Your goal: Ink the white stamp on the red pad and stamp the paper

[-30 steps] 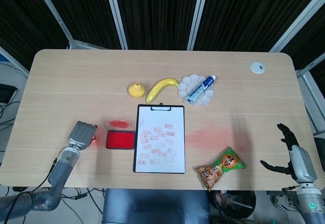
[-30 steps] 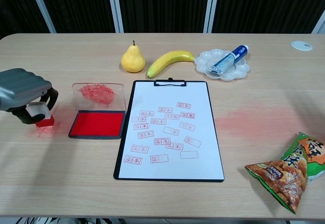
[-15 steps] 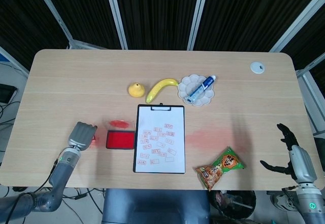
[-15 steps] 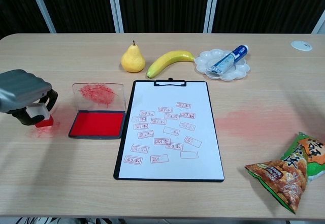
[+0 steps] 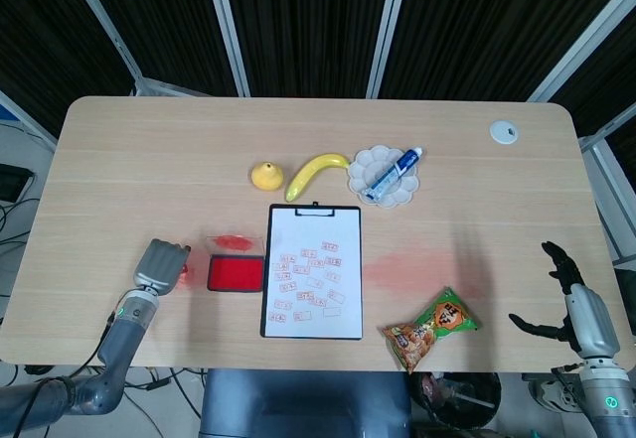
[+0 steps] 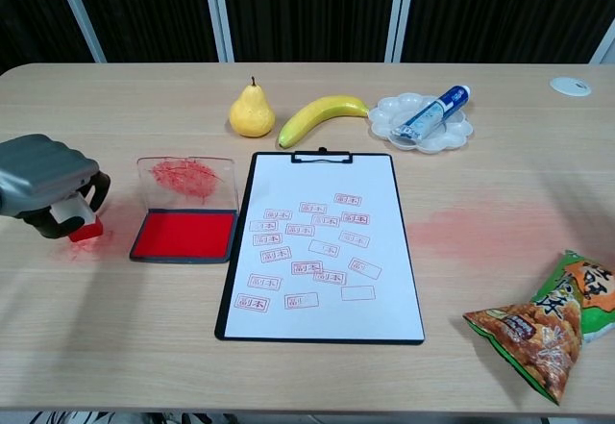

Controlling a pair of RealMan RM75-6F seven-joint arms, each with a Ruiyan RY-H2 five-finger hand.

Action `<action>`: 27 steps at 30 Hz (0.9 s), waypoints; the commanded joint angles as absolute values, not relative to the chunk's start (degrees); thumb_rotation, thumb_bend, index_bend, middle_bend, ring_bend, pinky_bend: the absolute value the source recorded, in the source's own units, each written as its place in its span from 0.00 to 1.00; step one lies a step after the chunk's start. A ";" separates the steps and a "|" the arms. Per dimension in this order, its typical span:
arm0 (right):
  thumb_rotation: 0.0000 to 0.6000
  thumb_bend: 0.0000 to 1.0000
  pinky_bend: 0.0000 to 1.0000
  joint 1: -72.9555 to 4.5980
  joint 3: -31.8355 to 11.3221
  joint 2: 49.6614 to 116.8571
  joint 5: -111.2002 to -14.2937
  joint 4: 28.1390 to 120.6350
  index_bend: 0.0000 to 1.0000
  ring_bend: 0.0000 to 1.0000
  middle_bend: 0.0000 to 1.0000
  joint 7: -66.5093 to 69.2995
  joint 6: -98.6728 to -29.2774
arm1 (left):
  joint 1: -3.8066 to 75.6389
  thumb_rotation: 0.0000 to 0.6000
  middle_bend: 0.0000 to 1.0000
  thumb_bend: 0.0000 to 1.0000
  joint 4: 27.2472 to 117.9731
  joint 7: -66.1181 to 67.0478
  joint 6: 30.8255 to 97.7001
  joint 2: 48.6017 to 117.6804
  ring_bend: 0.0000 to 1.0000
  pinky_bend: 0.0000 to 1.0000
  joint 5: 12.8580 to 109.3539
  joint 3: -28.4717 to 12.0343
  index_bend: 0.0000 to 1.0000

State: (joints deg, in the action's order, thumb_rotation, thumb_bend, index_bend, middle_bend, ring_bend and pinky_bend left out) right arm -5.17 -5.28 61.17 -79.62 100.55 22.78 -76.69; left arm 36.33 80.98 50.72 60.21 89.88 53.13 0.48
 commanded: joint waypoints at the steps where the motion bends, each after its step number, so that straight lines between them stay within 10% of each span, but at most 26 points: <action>1: 1.00 0.12 0.22 -5.17 -5.27 61.17 -79.64 100.56 0.02 0.00 0.00 22.82 -76.68 | 36.32 1.00 0.47 0.43 81.03 50.76 60.27 89.87 0.87 1.00 53.06 0.45 0.41; 16: 1.00 0.12 0.22 -5.14 -5.21 61.15 -79.77 100.67 0.02 0.00 0.00 22.73 -76.77 | 36.35 1.00 0.41 0.39 81.79 51.25 60.85 89.53 0.87 1.00 53.02 0.45 0.38; 27: 1.00 0.12 0.22 -5.13 -5.22 61.22 -79.84 100.66 0.02 0.00 0.00 22.72 -76.87 | 36.23 1.00 0.36 0.11 82.54 50.91 61.16 89.25 0.87 1.00 53.11 0.39 0.31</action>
